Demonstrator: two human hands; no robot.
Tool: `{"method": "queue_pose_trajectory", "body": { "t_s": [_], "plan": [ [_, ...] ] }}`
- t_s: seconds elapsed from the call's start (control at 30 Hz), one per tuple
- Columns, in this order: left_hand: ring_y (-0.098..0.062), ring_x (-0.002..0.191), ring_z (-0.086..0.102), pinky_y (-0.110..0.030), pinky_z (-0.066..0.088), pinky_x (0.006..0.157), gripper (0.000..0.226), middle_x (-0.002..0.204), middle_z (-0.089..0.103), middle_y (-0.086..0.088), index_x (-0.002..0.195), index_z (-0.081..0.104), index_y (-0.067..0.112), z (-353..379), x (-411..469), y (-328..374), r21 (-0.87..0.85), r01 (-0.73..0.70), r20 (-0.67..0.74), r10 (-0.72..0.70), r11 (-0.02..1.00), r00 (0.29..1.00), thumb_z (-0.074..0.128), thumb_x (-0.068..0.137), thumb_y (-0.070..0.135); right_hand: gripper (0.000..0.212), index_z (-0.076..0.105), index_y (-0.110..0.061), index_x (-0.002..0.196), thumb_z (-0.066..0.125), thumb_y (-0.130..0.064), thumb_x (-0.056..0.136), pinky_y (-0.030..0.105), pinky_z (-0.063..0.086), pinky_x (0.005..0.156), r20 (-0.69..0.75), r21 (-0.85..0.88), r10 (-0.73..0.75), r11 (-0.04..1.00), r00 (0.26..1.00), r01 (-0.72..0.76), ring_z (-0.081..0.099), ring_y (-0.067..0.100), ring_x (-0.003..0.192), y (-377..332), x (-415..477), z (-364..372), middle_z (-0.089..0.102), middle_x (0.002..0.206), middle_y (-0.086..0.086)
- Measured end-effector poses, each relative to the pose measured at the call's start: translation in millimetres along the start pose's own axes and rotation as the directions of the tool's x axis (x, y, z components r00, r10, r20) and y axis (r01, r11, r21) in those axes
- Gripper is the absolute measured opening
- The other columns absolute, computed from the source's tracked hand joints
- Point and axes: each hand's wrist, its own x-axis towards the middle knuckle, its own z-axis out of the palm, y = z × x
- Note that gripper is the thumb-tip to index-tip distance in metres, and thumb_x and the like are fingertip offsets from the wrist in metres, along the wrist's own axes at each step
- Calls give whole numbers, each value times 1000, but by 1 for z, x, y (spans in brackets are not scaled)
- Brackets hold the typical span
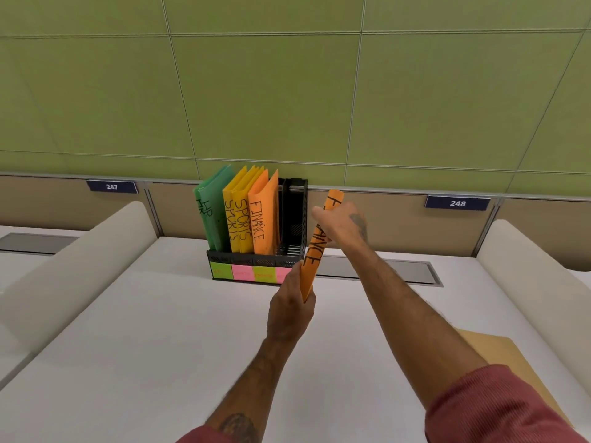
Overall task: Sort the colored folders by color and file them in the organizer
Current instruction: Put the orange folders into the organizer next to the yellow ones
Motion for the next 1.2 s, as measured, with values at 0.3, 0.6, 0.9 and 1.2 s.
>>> {"method": "queue_pose_trajectory", "body": {
  "t_s": [0.3, 0.6, 0.9, 1.2],
  "plan": [
    [-21, 113, 64, -34, 59, 84, 72, 135, 60, -7, 144, 41, 13, -52, 69, -70, -72, -249, 33, 252, 966, 967, 41, 94, 65, 38, 40, -22, 48, 59, -38, 76, 21, 34, 48, -121, -35, -107, 994, 987, 104, 42, 13, 45, -54, 15, 52, 42, 45, -12],
    [-24, 132, 47, -42, 42, 108, 62, 143, 49, -10, 143, 39, 15, -84, 194, -145, 154, -302, 48, 298, 941, 953, 54, 92, 46, 40, 39, -24, 50, 58, -29, 85, 22, 34, 48, -259, -59, -234, 972, 937, 226, 38, 12, 44, -80, 46, 93, 41, 48, -10],
    [-29, 152, -5, -60, 1, 117, 92, 165, 2, -11, 156, 10, 28, -76, 284, -193, 481, -231, 310, 83, 846, 947, 62, 85, 53, 41, 32, -23, 48, 58, -27, 79, 20, 25, 42, -291, -65, -251, 968, 923, 242, 29, 9, 40, -112, 87, 112, 33, 45, -13],
    [-33, 152, -6, -64, -4, 113, 101, 165, 1, -11, 154, 8, 36, -59, 306, -221, 524, -215, 340, 29, 824, 940, 71, 77, 51, 37, 38, -26, 54, 59, -25, 84, 10, 23, 36, -298, -79, -341, 940, 891, 333, 28, 2, 37, -124, 133, 147, 36, 48, -12]
  ]
}}
